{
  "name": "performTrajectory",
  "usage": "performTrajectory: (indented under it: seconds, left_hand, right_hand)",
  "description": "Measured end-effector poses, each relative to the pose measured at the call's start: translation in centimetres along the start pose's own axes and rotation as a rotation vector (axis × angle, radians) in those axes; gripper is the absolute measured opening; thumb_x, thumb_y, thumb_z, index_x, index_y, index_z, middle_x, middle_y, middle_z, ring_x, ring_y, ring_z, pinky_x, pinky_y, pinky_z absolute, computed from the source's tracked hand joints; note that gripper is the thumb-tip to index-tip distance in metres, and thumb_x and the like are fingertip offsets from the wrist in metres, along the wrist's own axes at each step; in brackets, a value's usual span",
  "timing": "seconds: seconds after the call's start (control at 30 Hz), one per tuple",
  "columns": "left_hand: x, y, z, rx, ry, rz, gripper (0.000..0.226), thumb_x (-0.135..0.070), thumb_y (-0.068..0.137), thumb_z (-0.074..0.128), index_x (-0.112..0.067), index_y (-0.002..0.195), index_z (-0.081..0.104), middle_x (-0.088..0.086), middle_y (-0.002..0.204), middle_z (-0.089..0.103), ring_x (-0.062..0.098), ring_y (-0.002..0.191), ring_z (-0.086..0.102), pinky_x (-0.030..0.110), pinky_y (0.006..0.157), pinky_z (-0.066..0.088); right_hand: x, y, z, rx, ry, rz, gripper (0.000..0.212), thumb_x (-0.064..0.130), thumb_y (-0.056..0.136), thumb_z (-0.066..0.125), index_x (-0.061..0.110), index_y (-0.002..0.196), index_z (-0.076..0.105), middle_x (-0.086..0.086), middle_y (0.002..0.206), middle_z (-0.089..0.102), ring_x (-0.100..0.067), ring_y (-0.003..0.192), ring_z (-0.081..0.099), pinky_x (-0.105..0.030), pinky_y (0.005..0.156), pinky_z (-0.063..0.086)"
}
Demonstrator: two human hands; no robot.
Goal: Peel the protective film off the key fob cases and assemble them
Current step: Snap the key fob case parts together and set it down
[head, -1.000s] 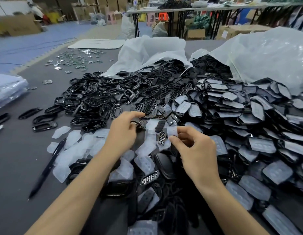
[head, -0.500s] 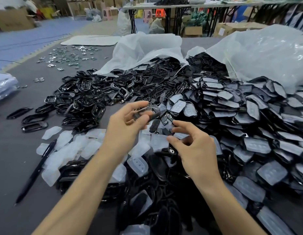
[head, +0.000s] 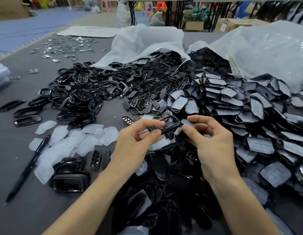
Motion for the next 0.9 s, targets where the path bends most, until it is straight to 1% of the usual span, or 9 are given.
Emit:
performTrajectory:
  seconds: [0.07,0.13,0.2,0.3,0.43,0.53,0.67,0.8,0.9]
  left_hand:
    - [0.2,-0.1,-0.2,-0.016,0.023,0.01,0.024,0.003,0.088,0.061,-0.016,0.084,0.075,0.013,0.087,0.072,0.019,0.08,0.069,0.02,0.079,0.055]
    - [0.0,-0.3,-0.3,-0.013,0.123,0.071,0.013,-0.013,0.086,0.067,-0.022,0.089,0.076,0.014,0.091,0.07,0.025,0.082,0.069,0.027,0.081,0.057]
    - [-0.4,-0.5,-0.2,0.006,0.256,0.15,0.012,-0.023,0.081,0.071,-0.026,0.091,0.076,-0.007,0.097,0.072,0.017,0.09,0.069,0.025,0.08,0.055]
    - [-0.6,-0.6,0.5,0.051,0.344,0.228,0.015,-0.02,0.078,0.07,-0.021,0.093,0.075,-0.009,0.096,0.071,0.003,0.093,0.066,0.011,0.076,0.048]
    - [-0.6,-0.6,0.6,0.057,0.364,0.239,0.015,-0.018,0.078,0.069,-0.029,0.088,0.072,-0.013,0.094,0.069,-0.001,0.088,0.065,0.011,0.075,0.046]
    - [-0.5,-0.5,0.3,0.03,0.345,0.203,0.013,-0.022,0.078,0.069,-0.031,0.087,0.073,-0.01,0.091,0.071,0.009,0.086,0.067,0.029,0.078,0.053]
    - [-0.3,-0.5,-0.2,-0.048,0.305,0.163,0.01,-0.022,0.079,0.067,-0.029,0.083,0.072,0.008,0.088,0.071,0.037,0.084,0.064,0.054,0.078,0.053]
    - [-0.2,-0.3,-0.6,-0.086,0.256,0.142,0.012,-0.012,0.084,0.069,-0.024,0.084,0.072,0.002,0.084,0.072,0.028,0.08,0.069,0.053,0.082,0.055]
    - [-0.1,-0.3,-0.6,-0.072,0.223,0.142,0.016,-0.006,0.087,0.067,-0.022,0.086,0.072,0.0,0.082,0.071,0.02,0.079,0.07,0.04,0.081,0.058]
  right_hand:
    - [-0.1,0.0,0.1,0.006,0.06,0.037,0.023,0.007,0.078,0.075,0.029,0.076,0.074,0.007,0.065,0.063,-0.018,0.07,0.062,-0.037,0.079,0.055]
    - [0.0,-0.1,0.4,0.033,0.098,0.05,0.024,0.006,0.079,0.074,0.03,0.072,0.074,0.006,0.064,0.067,-0.011,0.067,0.063,-0.026,0.071,0.055]
    - [0.2,-0.3,0.7,0.051,0.098,0.037,0.023,0.007,0.079,0.073,0.028,0.07,0.073,0.006,0.064,0.067,-0.005,0.061,0.061,-0.016,0.059,0.05]
    - [0.3,-0.5,0.9,0.051,0.128,0.039,0.019,0.006,0.081,0.071,0.02,0.069,0.073,0.005,0.063,0.066,-0.004,0.05,0.054,-0.014,0.048,0.045]
    - [0.6,-0.7,1.1,0.069,0.129,0.011,0.016,0.006,0.082,0.071,0.018,0.072,0.072,0.006,0.062,0.068,-0.005,0.051,0.06,-0.015,0.054,0.05]
    - [0.7,-0.8,1.3,0.098,0.155,0.005,0.017,0.004,0.082,0.071,0.017,0.071,0.072,0.005,0.065,0.068,-0.007,0.055,0.063,-0.016,0.059,0.052]
    - [0.6,-1.0,1.9,0.195,0.203,0.035,0.019,-0.001,0.081,0.068,0.016,0.072,0.073,0.0,0.069,0.067,-0.01,0.067,0.067,-0.018,0.068,0.054]
    - [0.5,-1.2,2.2,0.267,0.096,0.031,0.022,0.002,0.082,0.068,0.02,0.072,0.074,0.003,0.069,0.067,-0.013,0.071,0.067,-0.019,0.069,0.055]
    - [0.7,-1.2,2.2,0.268,0.044,0.014,0.025,0.001,0.084,0.067,0.022,0.071,0.073,0.003,0.068,0.067,-0.012,0.069,0.067,-0.02,0.066,0.055]
Point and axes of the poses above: each hand's wrist, its own y-axis towards the middle knuckle, its own z-axis out of the palm, x = y × z, the point moved 4 cm from there along y, towards the middle knuckle
